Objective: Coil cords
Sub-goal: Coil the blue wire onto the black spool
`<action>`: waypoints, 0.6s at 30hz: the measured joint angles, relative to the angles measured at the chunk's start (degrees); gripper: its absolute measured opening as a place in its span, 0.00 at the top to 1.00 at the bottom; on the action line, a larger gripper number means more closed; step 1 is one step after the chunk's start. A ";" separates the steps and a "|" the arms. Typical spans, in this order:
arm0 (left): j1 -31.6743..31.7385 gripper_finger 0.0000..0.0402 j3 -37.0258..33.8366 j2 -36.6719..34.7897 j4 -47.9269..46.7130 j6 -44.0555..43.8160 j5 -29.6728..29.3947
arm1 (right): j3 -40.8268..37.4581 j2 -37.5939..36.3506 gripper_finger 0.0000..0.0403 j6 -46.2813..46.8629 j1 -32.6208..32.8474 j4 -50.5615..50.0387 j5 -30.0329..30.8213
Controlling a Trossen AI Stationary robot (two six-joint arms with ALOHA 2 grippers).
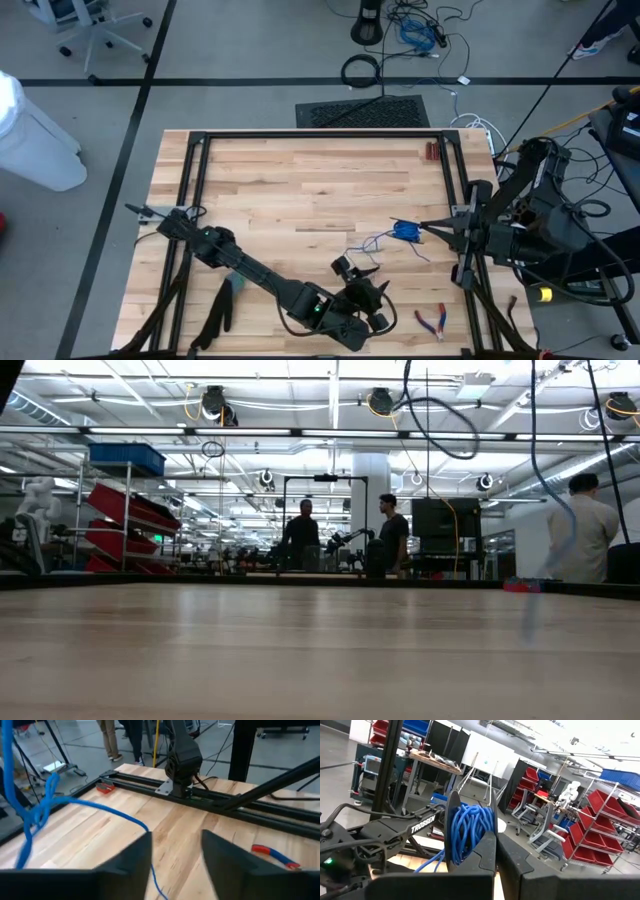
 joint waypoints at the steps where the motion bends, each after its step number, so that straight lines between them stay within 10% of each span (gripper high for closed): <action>1: -0.03 0.62 0.00 0.00 0.11 0.88 0.00 | 0.00 0.00 1.00 -0.13 0.01 0.00 -0.02; 7: -0.48 0.97 0.00 0.00 -0.21 3.94 -1.34 | -0.02 0.02 1.00 -0.22 0.01 -0.02 -0.02; 18: -1.68 0.92 0.00 -0.02 -0.85 0.88 5.51 | -0.02 0.02 1.00 -0.28 -0.01 -0.02 0.01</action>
